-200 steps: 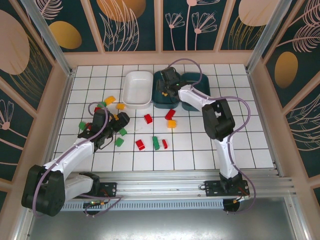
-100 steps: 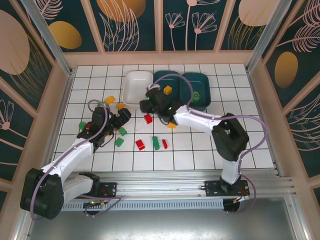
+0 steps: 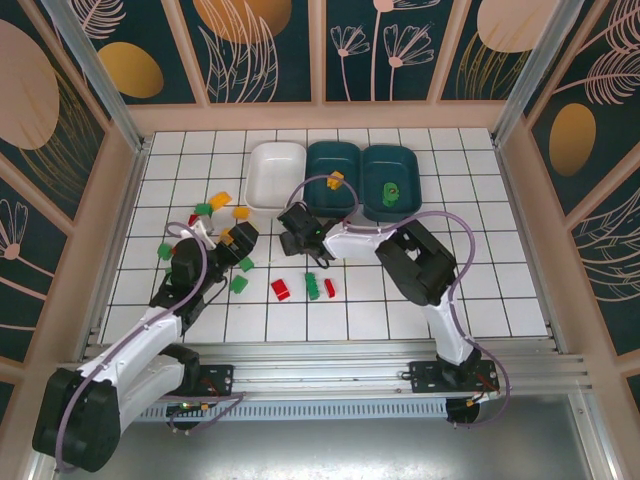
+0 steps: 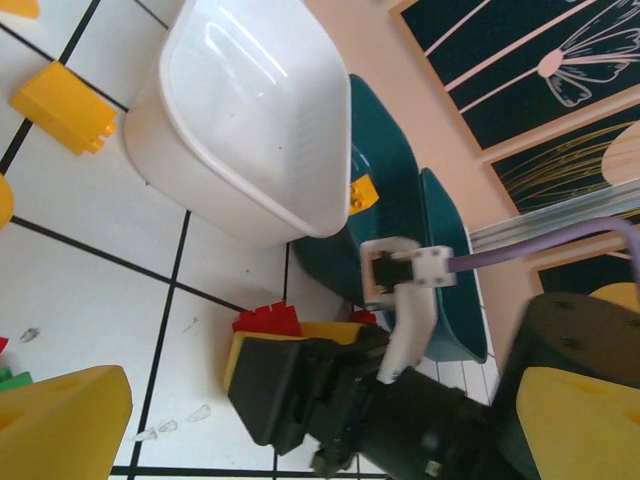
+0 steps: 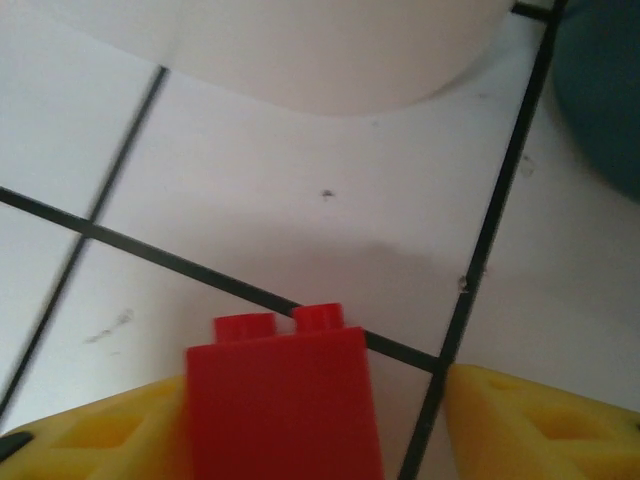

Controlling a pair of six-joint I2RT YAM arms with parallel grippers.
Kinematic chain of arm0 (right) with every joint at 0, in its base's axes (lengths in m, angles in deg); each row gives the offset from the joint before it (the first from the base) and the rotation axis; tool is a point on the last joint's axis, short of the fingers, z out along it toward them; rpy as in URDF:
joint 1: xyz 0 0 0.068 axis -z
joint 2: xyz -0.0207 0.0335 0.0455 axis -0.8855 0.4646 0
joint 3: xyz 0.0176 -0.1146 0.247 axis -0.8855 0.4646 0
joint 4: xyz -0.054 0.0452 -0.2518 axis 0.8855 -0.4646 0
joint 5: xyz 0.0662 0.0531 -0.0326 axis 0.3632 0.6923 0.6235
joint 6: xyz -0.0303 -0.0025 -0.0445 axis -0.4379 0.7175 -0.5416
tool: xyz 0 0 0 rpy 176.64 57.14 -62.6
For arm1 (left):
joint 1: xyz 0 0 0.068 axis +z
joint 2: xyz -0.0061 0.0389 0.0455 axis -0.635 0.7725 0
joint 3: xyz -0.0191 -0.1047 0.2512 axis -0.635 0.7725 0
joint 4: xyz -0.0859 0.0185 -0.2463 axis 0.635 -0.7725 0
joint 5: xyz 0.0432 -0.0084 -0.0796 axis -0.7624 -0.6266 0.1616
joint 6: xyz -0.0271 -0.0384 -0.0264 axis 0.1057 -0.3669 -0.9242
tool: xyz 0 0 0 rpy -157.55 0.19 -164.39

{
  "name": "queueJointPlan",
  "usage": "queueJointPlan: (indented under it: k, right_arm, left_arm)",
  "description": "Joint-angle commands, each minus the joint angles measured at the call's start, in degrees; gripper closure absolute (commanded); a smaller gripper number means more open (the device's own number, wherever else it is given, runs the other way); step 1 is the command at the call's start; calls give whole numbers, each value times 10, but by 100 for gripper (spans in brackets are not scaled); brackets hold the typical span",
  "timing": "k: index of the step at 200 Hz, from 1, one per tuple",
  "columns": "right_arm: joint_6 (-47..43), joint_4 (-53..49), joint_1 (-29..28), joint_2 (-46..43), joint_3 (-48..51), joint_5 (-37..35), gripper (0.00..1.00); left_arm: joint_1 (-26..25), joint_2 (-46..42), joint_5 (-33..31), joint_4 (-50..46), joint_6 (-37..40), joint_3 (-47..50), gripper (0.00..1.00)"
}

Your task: Sort the legos into containers by color

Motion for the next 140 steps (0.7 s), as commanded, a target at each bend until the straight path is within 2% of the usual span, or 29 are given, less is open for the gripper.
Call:
queueJointPlan:
  k: [1,20,32,55,87,106,140]
  right_arm:
    - [-10,7,7,7,-21,20,48]
    - [-10,5,6,-7,-19,18,70]
    - [-10,10,3,-29,-8,19,77]
    - [-10,18,-7,-84,13,16,79]
    - [-17,38,-9,-125,7,6,79]
    - [-29,39,8,-90,-39,10,79]
    - [-23,6,54,21,-182,42,79]
  left_arm:
    - [-3,-14,-7,16,4,6,2]
    - [-2,-15,-16,3,10,1,2]
    - [-2,-16,-23,-3,14,-1,2]
    - [-3,-17,-47,-20,11,-4,1]
    - [-2,-12,-123,-88,-22,-7,1]
    - [-2,2,-139,-108,-37,-4,1]
    - [-2,21,-115,-125,-31,-12,2]
